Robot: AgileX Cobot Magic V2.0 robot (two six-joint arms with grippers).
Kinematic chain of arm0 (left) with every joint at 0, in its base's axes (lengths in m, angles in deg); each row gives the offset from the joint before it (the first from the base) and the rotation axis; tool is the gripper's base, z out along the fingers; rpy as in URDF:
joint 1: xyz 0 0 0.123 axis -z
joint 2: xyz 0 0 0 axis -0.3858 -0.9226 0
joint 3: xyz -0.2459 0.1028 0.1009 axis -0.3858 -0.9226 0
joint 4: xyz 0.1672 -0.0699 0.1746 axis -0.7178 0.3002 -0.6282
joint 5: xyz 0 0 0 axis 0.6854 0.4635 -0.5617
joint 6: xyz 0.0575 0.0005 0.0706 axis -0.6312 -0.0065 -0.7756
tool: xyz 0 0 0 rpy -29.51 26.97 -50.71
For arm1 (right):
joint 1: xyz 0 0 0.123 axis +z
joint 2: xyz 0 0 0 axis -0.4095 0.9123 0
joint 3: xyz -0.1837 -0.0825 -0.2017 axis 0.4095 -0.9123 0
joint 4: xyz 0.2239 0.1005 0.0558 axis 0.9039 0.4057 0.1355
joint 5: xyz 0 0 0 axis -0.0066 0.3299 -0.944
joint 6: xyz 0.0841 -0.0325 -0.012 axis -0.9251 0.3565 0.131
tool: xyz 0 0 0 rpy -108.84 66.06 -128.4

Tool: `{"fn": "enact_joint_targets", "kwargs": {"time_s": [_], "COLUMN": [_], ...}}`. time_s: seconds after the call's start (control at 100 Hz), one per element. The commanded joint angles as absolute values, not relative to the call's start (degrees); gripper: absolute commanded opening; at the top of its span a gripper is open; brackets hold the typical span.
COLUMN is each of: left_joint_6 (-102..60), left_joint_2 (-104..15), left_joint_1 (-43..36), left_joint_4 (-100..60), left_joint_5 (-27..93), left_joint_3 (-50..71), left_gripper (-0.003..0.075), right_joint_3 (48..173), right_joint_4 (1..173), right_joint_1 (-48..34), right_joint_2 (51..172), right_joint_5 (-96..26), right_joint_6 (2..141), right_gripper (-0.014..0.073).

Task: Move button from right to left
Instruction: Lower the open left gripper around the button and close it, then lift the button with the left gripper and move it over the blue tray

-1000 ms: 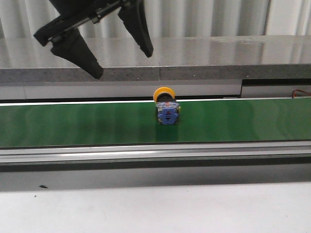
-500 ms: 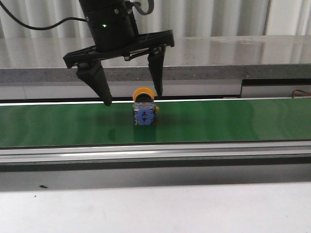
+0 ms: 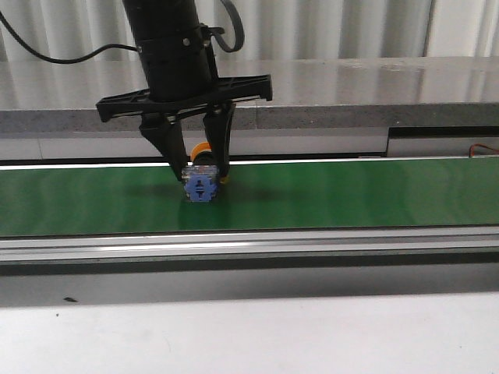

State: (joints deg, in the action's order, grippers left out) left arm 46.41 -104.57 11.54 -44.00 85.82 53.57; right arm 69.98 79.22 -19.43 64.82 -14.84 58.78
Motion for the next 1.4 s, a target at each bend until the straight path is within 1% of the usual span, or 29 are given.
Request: {"fn": "enact_joint_targets", "kwargs": {"time_s": [0.0,0.21,0.37,0.59,1.01,1.26,1.39], "left_joint_6": [47.1,47.3,46.0,40.3,24.2,18.4,18.2], "left_joint_2": [-101.2,-99.6,-97.1,-94.5,-93.2,-93.2,-93.2], "left_joint_1": [11.9,11.1,7.8,0.8,-12.3,-20.0,-24.3], "left_joint_4": [-43.7,-44.4,-44.5,-44.7,-44.8,-48.5,-50.7], "left_joint_5": [85.3,87.0,88.2,92.7,92.7,92.7,92.7], "left_joint_3": [55.3,56.8,57.5,57.5,57.5,57.5,57.5], "left_gripper": [0.0165,0.0165,0.0165,0.0165,0.0165,0.0165,0.0165], "right_joint_3": [71.3,71.3,71.3,71.3,71.3,71.3,71.3], "right_joint_4": [78.8,78.8,78.8,78.8,78.8,78.8,78.8], "right_joint_1": [-19.5,-19.5,-19.5,-19.5,-19.5,-19.5,-19.5], "right_joint_2": [65.2,65.2,65.2,65.2,65.2,65.2,65.2], "right_joint_5": [-19.0,-19.0,-19.0,-19.0,-19.0,-19.0,-19.0], "right_joint_6": [59.2,59.2,59.2,59.2,59.2,59.2,59.2], "right_gripper": [-0.0068,-0.0068,-0.0068,-0.0068,-0.0068,-0.0068,-0.0068]}}
